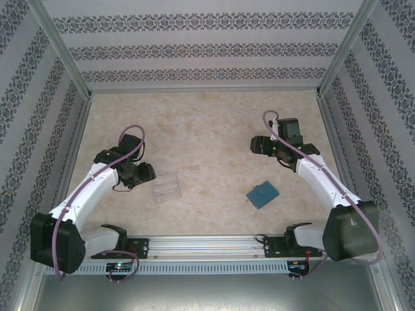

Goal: Take the credit cards out of the card holder

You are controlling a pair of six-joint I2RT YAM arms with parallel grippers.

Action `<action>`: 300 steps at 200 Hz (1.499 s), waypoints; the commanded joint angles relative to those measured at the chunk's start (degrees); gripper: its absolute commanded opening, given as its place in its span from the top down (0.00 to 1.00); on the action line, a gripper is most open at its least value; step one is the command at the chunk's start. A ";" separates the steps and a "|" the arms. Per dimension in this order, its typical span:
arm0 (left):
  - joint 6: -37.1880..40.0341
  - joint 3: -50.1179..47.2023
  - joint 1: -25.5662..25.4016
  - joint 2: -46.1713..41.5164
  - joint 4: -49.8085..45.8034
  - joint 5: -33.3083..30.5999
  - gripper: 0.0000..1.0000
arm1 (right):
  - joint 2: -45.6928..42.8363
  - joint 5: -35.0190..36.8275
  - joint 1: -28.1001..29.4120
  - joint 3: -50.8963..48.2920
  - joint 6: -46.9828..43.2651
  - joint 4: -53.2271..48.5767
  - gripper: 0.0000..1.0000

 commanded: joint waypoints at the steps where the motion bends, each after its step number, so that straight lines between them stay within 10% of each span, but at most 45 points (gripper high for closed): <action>1: -1.50 0.14 -1.19 1.57 -0.98 2.48 0.54 | 0.46 -1.19 -0.84 1.33 -0.90 -1.27 0.22; 300: 2.63 0.39 -4.33 12.51 5.44 -2.67 0.92 | -2.04 -1.05 -2.12 -0.17 -0.54 -1.10 0.21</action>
